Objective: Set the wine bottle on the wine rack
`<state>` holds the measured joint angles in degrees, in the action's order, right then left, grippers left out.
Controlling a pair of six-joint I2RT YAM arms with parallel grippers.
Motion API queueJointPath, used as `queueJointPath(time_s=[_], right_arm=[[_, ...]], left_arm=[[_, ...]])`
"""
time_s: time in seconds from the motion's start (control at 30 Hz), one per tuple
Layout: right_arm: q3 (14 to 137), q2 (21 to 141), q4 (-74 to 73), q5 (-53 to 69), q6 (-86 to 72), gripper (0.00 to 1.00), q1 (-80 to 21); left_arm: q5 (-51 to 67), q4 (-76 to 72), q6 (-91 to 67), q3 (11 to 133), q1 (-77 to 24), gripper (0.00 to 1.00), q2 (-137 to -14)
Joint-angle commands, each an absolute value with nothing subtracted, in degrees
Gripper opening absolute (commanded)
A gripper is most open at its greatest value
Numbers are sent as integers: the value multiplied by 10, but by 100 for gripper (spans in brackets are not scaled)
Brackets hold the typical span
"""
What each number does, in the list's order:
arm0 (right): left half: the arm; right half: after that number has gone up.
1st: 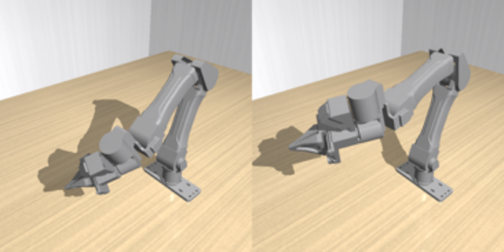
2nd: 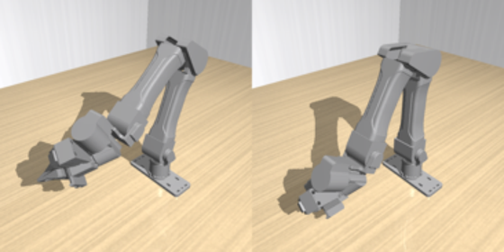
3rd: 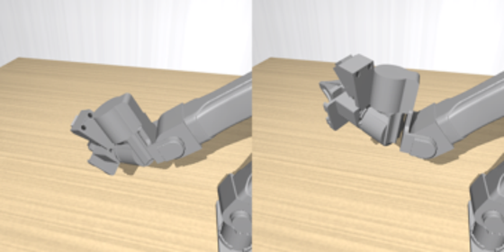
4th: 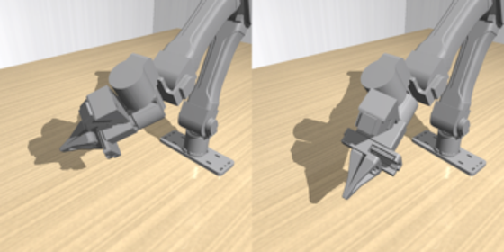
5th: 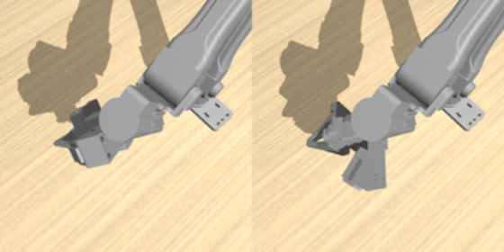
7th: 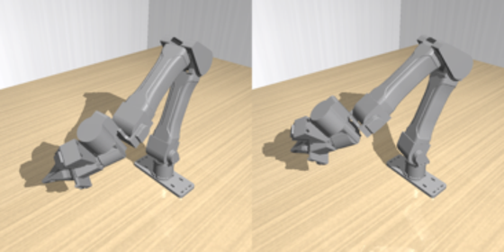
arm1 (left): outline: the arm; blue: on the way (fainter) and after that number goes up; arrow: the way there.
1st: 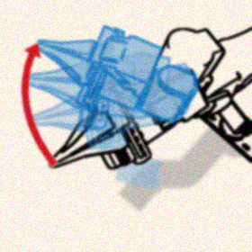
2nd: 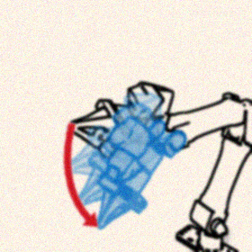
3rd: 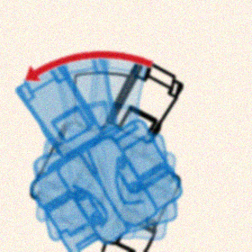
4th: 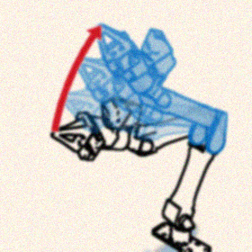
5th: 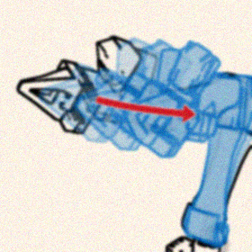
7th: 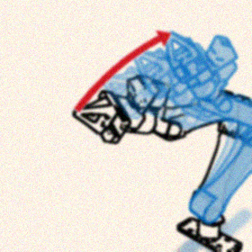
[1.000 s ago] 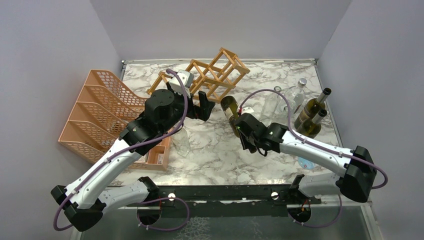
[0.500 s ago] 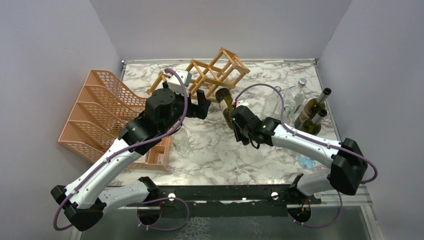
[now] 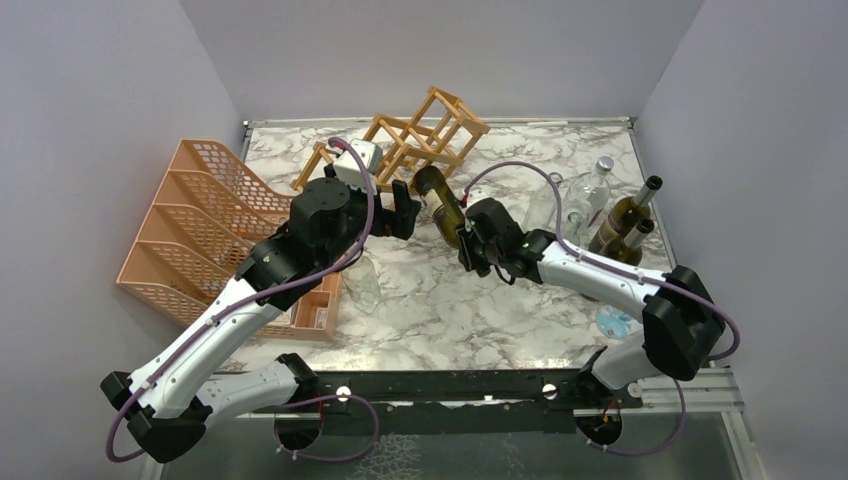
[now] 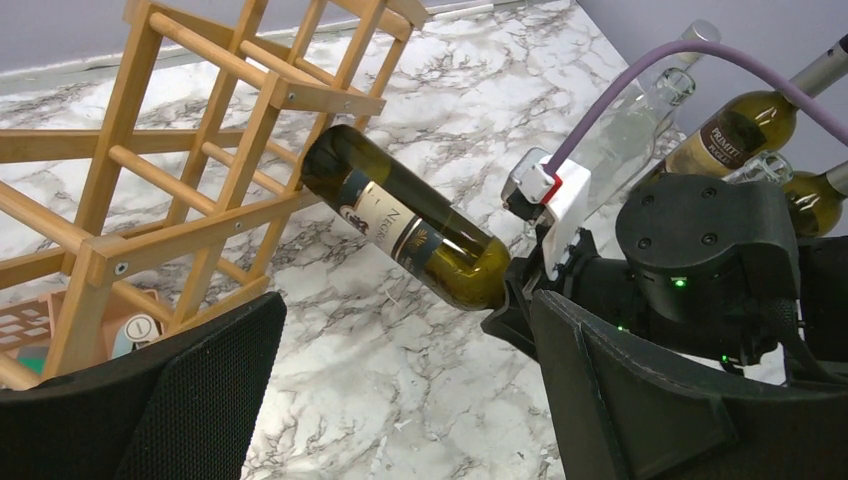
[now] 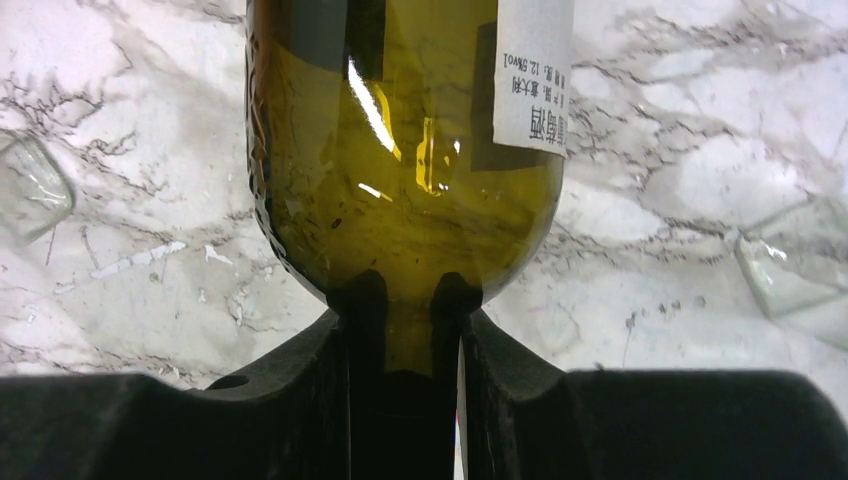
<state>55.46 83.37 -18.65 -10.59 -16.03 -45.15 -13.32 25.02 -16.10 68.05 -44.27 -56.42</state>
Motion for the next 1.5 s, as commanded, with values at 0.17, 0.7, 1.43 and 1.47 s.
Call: queueJointPath(time_s=[0.17, 0.7, 1.43, 1.47], right_arm=[[604, 895, -37, -83, -100, 1, -428], [641, 933, -40, -82, -96, 1, -407], [781, 1090, 42, 4, 20, 3, -377], [787, 1097, 43, 3, 28, 4, -377]], left_arm=[[-132, 259, -166, 713, -443, 99, -557], [-175, 267, -149, 740, -443, 99, -608], [-184, 284, -128, 772, -432, 99, -646], [-184, 285, -127, 773, -432, 99, -646]])
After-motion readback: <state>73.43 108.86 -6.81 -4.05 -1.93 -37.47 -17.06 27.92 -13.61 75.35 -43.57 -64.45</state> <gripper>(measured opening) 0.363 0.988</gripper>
